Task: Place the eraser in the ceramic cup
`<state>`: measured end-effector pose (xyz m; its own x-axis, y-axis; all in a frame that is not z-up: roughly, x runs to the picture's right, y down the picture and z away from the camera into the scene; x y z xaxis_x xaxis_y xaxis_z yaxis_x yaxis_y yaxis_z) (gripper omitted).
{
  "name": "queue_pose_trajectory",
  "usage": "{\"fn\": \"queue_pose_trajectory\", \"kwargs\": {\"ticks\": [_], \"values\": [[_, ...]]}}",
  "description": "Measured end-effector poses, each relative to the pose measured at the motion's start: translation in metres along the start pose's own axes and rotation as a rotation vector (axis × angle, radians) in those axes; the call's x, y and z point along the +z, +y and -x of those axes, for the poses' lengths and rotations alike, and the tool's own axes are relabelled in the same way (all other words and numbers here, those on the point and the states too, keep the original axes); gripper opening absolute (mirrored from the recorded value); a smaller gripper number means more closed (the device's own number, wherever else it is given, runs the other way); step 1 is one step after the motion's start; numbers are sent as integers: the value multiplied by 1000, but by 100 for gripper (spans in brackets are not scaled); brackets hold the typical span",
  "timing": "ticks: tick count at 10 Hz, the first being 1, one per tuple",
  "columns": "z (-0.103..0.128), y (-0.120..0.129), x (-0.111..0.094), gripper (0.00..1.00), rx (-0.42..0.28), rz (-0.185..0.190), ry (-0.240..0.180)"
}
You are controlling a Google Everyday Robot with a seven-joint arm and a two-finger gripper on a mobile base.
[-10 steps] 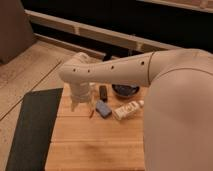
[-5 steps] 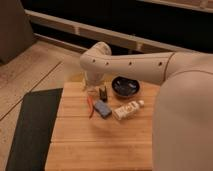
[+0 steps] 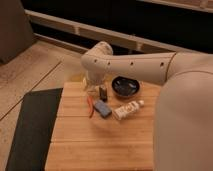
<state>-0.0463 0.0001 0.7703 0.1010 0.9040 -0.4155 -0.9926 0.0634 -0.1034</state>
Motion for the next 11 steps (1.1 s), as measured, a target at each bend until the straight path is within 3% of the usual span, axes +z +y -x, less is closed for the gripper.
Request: {"fn": "queue_pose_trajectory", "kwargs": {"ticks": [1,3,4,5,8,10,11], "values": [[2,-14,7,65,-4,-45,-6],[14,-36,18,65,-8,-98,-32],[18,-37,22,65,-7,-97,-38],[27,-37,38,65,27,-36,-43],[38,-62,74,65,128,70,-22],[37,-86,96,65,165,74,24],[36,-86,103,65,158,78,47]]}}
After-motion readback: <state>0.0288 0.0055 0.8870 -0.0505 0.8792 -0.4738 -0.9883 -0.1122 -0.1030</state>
